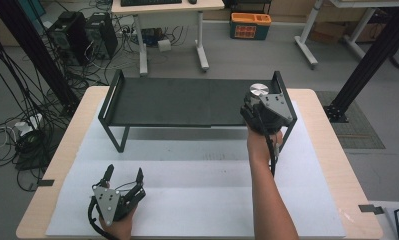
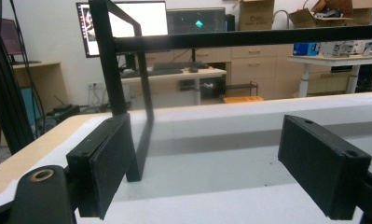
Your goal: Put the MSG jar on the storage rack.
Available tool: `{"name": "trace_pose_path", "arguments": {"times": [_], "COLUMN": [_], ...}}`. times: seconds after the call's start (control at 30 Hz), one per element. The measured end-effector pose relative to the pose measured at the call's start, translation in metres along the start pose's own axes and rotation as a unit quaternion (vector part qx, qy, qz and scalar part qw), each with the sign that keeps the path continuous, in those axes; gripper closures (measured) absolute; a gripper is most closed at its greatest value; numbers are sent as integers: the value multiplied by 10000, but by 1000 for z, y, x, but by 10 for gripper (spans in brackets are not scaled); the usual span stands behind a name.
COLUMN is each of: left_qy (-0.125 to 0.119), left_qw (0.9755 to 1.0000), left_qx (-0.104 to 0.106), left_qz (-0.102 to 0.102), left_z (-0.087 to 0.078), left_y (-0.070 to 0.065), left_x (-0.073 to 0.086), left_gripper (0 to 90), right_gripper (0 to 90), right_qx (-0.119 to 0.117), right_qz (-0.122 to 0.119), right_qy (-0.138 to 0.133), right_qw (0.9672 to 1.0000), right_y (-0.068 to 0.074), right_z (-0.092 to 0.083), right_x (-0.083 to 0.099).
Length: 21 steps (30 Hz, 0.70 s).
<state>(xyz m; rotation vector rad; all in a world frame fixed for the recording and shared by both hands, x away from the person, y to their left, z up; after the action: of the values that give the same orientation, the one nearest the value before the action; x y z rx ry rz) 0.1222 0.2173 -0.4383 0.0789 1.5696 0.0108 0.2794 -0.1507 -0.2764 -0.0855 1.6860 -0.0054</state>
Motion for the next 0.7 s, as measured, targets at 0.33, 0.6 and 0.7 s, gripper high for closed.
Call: {"name": "trace_pose_path", "arguments": {"times": [0.33, 0.6, 0.7], "left_qy": [7, 3, 6], "left_qw": [10000, 10000, 10000], "left_qx": [-11, -6, -3], "left_qz": [-2, -12, -13], "left_z": [0, 0, 0], "left_y": [0, 0, 0], "left_x": [0, 0, 0], "left_gripper": [182, 182, 182], "right_gripper": [369, 310, 259], "right_qx": [5, -58, -66], "right_qz": [-36, -27, -43], "right_qy": [-150, -77, -65], "right_qw": [9999, 9999, 9999], "right_y": [1, 0, 2], "right_z": [-3, -3, -4], "right_x": [-3, -9, -9]}}
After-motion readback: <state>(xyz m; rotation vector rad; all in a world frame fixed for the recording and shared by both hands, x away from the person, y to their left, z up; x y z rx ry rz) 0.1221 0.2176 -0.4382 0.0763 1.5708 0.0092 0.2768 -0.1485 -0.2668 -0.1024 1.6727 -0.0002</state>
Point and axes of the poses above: each handheld gripper's, and its own axes: z roughly forward along the jaws, x roughly out of its underside, y roughly to its left, the point moved 1 cm from there along z, roughly forward along the jaws, and after that the axes turned 1 degree about -x, right-handed, at the moved point
